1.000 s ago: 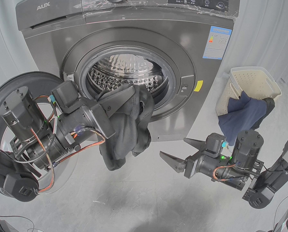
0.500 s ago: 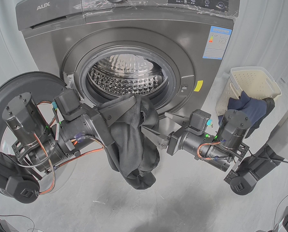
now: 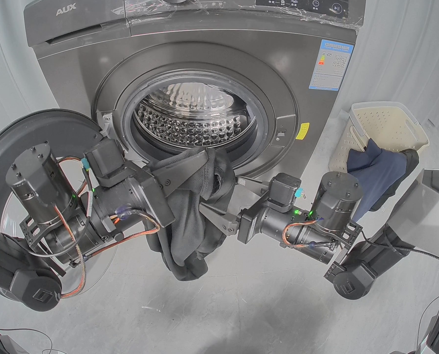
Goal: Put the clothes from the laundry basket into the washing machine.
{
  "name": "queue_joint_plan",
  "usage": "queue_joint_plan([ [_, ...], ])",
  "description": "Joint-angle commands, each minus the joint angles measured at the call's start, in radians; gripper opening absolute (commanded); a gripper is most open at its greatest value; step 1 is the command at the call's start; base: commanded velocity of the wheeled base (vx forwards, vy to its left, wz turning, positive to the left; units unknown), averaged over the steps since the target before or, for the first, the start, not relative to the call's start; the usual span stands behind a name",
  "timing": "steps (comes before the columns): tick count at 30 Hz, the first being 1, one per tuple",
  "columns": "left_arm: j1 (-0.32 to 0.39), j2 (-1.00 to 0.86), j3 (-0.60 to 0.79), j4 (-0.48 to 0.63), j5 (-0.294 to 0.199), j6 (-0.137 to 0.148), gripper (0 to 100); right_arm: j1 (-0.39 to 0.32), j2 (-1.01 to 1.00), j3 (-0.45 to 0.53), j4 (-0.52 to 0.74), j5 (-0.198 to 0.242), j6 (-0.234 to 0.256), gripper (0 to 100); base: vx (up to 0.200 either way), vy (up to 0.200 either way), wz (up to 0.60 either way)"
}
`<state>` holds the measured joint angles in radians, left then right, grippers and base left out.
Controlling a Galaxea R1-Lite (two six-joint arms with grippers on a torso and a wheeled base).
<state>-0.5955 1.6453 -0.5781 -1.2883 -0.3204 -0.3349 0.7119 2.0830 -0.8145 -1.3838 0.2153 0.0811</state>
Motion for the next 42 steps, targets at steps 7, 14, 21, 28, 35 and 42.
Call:
queue_joint_plan([
  [7, 0.002, 0.001, 0.003, 0.000, 0.000, 0.000, 0, 0.003, 0.075, -0.127, 0.002, -0.008, -0.011, 100, 0.000, 0.000, 0.00],
  [14, 0.028, 0.022, 0.004, -0.005, 0.004, 0.002, 0, 0.000, 0.040, -0.091, -0.014, -0.010, -0.014, 0, 0.000, 0.000, 0.00],
  [21, 0.069, 0.071, -0.005, -0.089, 0.018, -0.003, 0, -0.017, -0.104, 0.061, -0.007, -0.014, -0.017, 0, 0.000, 0.000, 0.00],
  [28, 0.060, 0.080, -0.003, -0.105, 0.050, -0.004, 0, -0.020, -0.187, 0.121, -0.006, -0.057, -0.014, 0, 0.000, 0.000, 0.00],
  [35, 0.023, 0.062, 0.021, -0.097, 0.050, -0.061, 100, -0.025, -0.245, 0.117, -0.001, -0.090, -0.007, 0, 0.000, 0.000, 0.00],
  [42, 0.036, 0.067, 0.090, -0.100, 0.057, -0.084, 100, -0.031, -0.319, 0.124, 0.006, -0.090, -0.009, 0, 0.000, 0.000, 0.00],
])
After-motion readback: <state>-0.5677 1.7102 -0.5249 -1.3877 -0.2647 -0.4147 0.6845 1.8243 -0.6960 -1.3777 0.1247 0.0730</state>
